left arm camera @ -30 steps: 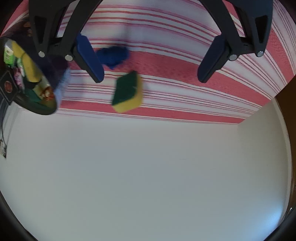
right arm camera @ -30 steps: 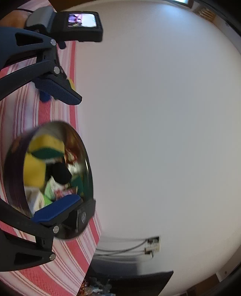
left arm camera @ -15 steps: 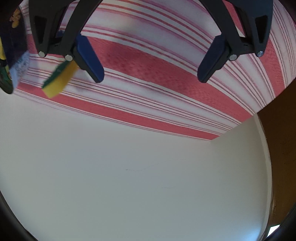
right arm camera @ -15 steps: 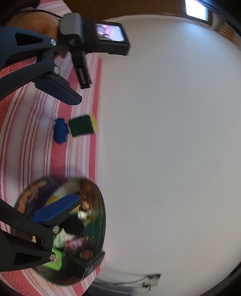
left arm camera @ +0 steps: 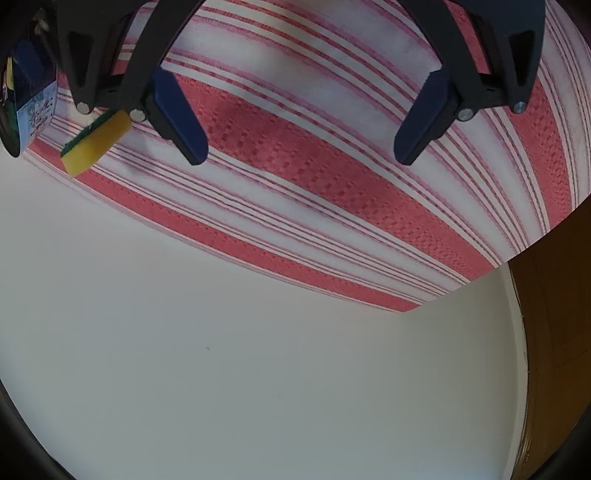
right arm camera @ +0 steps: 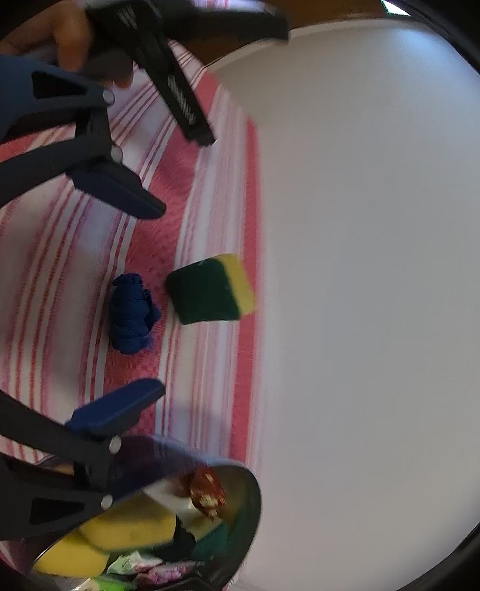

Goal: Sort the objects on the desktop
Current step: 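Grasp the blue fuzzy ball with the right gripper, then grasp the yellow-green sponge with the left gripper while the right holds the blue ball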

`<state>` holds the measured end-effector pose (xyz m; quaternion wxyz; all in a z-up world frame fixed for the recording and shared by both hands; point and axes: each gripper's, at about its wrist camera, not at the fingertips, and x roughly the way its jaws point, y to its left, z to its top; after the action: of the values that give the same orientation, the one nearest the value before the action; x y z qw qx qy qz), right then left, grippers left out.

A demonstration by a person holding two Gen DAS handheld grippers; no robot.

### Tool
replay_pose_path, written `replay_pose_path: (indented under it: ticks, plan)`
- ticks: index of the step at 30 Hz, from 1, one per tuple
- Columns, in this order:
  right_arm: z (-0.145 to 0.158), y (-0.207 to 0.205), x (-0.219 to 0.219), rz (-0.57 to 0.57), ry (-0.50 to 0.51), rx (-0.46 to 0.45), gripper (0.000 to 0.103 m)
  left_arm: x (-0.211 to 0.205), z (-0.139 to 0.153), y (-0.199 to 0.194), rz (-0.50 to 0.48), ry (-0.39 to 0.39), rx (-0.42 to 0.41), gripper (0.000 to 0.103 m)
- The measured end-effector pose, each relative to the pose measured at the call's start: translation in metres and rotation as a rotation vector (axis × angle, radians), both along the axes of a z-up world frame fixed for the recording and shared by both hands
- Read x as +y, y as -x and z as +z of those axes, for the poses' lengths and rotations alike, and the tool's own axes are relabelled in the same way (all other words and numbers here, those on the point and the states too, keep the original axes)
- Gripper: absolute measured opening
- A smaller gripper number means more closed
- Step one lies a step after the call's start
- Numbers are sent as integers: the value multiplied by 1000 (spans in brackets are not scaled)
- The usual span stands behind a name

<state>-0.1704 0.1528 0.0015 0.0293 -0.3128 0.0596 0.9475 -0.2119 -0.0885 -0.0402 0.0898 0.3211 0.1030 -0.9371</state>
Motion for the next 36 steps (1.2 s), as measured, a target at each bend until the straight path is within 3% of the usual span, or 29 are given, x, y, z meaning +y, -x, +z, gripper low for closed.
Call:
replay_pose_path:
  ticks: [7, 9, 16, 18, 23, 27, 33, 36]
  plan:
    - [-31, 40, 9, -39, 48, -220, 67, 1, -3, 4, -20, 22, -8, 102]
    - [-31, 40, 8, -46, 37, -212, 61, 1, -3, 5, -24, 25, -9, 102]
    - [-30, 29, 9, -39, 50, -204, 60, 0, -4, 8, -75, 11, -2, 102]
    - [-22, 21, 10, -22, 59, -157, 60, 7, 0, 2, -98, 13, 15, 102]
    - [1, -21, 5, 23, -28, 14, 60, 21, 12, -9, -186, 49, 113, 102]
    - [14, -52, 12, -12, -98, 136, 60, 42, 19, -17, -338, 48, 186, 102]
    - [32, -83, 32, -103, -131, 293, 60, 85, 19, -13, -570, 57, 160, 102]
    - [37, -88, 39, -130, -138, 329, 60, 110, 19, -2, -622, 106, 128, 102]
